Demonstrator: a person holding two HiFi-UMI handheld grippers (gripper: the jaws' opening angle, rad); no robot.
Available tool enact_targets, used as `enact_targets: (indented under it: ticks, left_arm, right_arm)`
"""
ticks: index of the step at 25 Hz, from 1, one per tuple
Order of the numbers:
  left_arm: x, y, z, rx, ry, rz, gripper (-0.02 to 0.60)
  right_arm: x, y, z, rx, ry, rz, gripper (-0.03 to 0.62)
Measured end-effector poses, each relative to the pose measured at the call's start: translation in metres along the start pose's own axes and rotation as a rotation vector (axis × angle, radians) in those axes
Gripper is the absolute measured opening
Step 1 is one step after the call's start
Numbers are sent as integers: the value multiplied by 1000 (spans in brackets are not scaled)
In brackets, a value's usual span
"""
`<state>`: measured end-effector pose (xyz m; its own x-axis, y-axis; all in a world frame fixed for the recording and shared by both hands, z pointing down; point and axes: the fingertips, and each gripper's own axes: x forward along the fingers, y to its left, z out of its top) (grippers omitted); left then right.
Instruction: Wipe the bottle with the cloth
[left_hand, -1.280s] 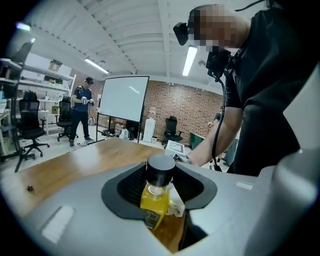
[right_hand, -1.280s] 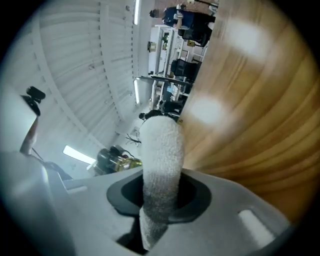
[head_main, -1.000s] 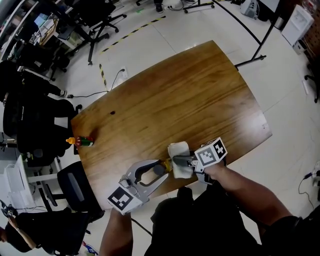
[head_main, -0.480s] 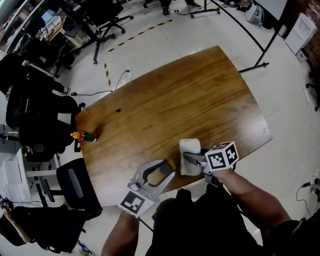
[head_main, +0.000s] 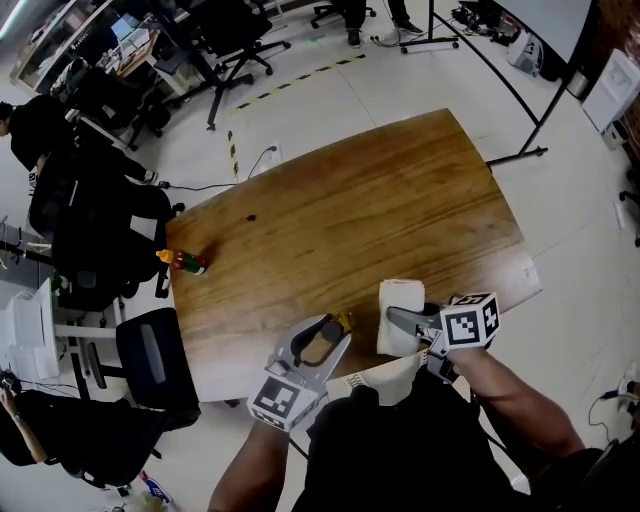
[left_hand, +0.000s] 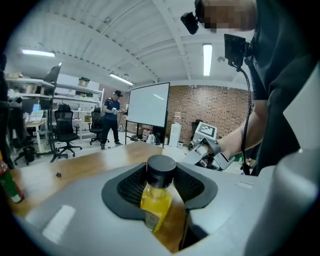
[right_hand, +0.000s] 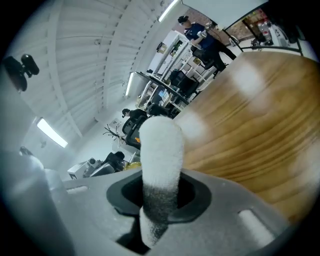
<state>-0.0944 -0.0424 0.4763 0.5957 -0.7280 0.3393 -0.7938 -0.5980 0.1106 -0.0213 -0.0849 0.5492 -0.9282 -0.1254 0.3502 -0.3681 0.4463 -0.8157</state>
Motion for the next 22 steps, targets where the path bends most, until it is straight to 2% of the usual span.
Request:
enact_targets:
  ticks: [6, 10, 14, 16, 18, 22]
  left_arm:
    - [-11, -36, -7, 129, 58, -168, 183]
    - [-23, -63, -13, 201, 119, -290, 179]
    - [-29, -77, -20, 232, 121, -317, 178]
    - [-30, -78, -21, 248, 126, -310, 178]
    - [-32, -77, -18, 250, 124, -304, 176]
    - [-33, -75, -19, 245, 114, -303, 176]
  right_arm:
    - [-1, 18, 9, 71, -38, 102, 74]
    - [20, 39, 27, 161, -69, 241, 74]
    - [57, 68, 31, 231, -16, 386, 74]
    - [70, 68, 15, 257, 62, 369, 74]
    - [79, 55, -8, 251, 156, 263, 74]
    - [96, 44, -30, 86, 261, 214, 74]
